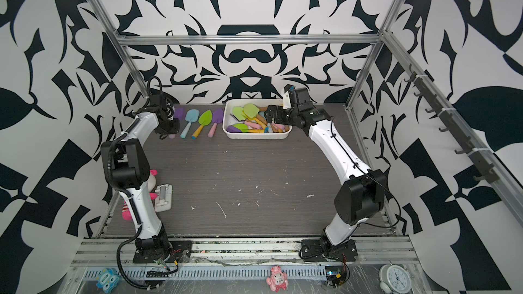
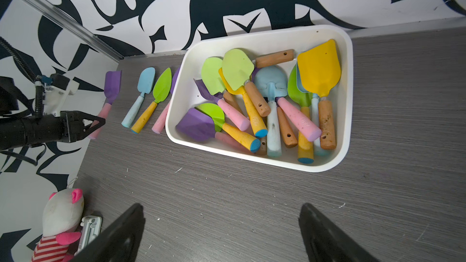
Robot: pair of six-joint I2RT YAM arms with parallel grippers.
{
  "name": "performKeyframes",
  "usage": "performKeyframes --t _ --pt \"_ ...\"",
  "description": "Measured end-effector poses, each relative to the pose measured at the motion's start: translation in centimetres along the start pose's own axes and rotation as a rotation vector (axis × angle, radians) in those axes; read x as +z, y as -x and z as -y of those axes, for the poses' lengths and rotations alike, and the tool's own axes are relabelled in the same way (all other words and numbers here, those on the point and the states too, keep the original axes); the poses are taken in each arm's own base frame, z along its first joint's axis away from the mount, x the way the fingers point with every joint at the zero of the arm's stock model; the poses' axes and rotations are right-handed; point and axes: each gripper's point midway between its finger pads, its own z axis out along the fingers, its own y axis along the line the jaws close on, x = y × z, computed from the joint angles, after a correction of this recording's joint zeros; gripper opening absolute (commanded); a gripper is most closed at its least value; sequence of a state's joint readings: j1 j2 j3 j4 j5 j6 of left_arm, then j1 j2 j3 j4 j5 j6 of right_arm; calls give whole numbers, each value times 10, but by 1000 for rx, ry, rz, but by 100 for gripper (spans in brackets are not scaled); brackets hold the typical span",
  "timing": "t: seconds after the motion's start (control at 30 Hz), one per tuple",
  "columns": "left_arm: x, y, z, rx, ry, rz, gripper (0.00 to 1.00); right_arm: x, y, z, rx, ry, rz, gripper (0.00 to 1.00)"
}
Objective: Take the shovel out of the storage box
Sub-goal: Place the shovel at the corner of the board.
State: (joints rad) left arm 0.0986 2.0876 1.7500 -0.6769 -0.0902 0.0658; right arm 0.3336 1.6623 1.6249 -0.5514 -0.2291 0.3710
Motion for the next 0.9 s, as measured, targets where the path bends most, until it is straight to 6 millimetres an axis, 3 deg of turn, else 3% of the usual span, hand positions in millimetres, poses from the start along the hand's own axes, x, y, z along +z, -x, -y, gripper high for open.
performKeyframes --t 0.3,0.6,0.9 --pt "43 1 -22 17 7 -44 4 23 2 -7 3 3 -66 99" --pt "68 25 -23 51 -9 -12 6 52 -1 -11 5 -7 -133 98" --pt "75 31 -20 54 -29 0 28 104 -15 11 23 -87 -254 95"
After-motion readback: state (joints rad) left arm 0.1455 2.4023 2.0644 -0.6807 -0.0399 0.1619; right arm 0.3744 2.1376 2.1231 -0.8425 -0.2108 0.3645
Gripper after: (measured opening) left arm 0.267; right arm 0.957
